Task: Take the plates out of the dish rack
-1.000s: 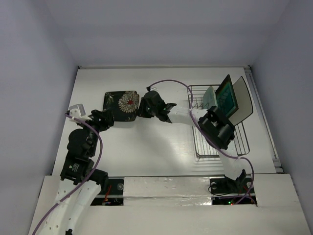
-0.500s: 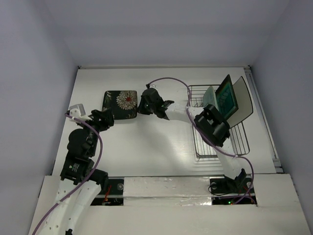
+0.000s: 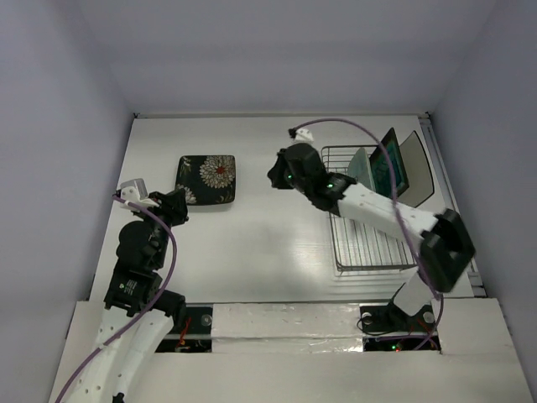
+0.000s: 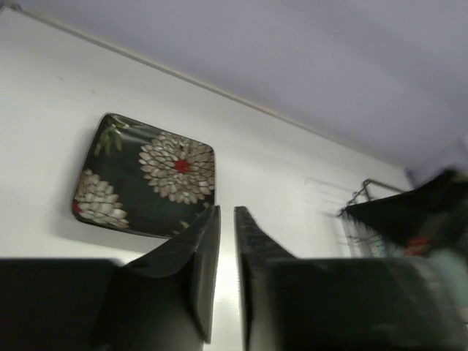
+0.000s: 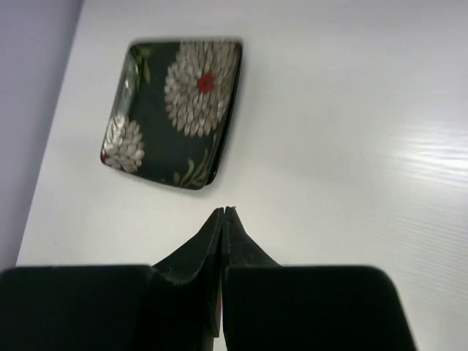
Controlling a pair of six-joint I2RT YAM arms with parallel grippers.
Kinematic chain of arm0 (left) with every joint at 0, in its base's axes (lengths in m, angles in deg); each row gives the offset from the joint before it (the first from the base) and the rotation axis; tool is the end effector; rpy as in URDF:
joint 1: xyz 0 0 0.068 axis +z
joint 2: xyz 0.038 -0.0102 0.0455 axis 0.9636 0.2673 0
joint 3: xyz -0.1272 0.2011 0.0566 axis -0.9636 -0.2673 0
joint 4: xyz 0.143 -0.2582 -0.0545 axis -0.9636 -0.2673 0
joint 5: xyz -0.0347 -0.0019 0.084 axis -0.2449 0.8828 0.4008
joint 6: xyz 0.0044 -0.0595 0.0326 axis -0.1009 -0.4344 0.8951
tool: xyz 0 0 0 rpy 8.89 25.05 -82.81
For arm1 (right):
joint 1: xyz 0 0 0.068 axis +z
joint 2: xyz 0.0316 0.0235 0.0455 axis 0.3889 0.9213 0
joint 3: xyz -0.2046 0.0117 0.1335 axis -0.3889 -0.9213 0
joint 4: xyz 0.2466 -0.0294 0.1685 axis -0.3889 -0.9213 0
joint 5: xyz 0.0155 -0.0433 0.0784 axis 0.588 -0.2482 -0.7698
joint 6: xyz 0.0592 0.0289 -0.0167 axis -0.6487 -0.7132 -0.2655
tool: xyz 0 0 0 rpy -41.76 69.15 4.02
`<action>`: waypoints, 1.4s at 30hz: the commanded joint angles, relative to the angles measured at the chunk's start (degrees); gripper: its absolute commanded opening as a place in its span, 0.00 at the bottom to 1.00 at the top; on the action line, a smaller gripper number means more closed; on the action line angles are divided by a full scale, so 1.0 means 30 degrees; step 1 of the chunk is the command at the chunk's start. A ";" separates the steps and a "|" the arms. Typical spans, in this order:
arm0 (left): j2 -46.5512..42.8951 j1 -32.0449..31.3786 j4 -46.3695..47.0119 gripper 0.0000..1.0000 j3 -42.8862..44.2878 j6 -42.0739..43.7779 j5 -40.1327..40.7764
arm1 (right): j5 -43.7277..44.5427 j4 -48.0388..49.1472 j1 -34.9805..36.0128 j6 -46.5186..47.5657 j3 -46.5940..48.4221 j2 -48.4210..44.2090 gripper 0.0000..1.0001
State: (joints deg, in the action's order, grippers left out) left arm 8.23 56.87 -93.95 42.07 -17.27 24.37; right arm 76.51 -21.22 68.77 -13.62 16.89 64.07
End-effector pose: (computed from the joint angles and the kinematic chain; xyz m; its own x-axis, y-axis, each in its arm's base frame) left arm 0.1921 -0.0492 0.3305 0.0527 -0.4500 -0.8915 0.1331 0.8879 -0.4404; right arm 0.3230 0.3182 0.2237 -0.6178 0.1994 -0.7606 -0.2739 0.8521 0.4459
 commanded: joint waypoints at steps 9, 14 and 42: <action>-0.0953 -0.0333 0.0368 0.00 0.0165 0.0062 -0.0063 | 1.1187 -1.0922 -0.3455 0.3020 -0.2676 -0.9474 0.30; -0.1216 -0.0511 0.0339 0.16 0.0165 0.0062 -0.0063 | 1.0045 -1.2826 -0.6208 0.4134 -0.2356 -0.8310 0.53; -0.2096 -0.1038 0.0369 0.36 0.0136 0.0091 -0.0063 | 1.0569 -1.5788 -0.7796 0.6743 0.2097 -0.3528 0.00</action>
State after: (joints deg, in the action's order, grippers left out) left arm 2.59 53.96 -94.87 42.07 -17.22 24.37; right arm 103.52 -66.88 45.54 6.16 18.24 56.62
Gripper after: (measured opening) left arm 0.353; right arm 0.216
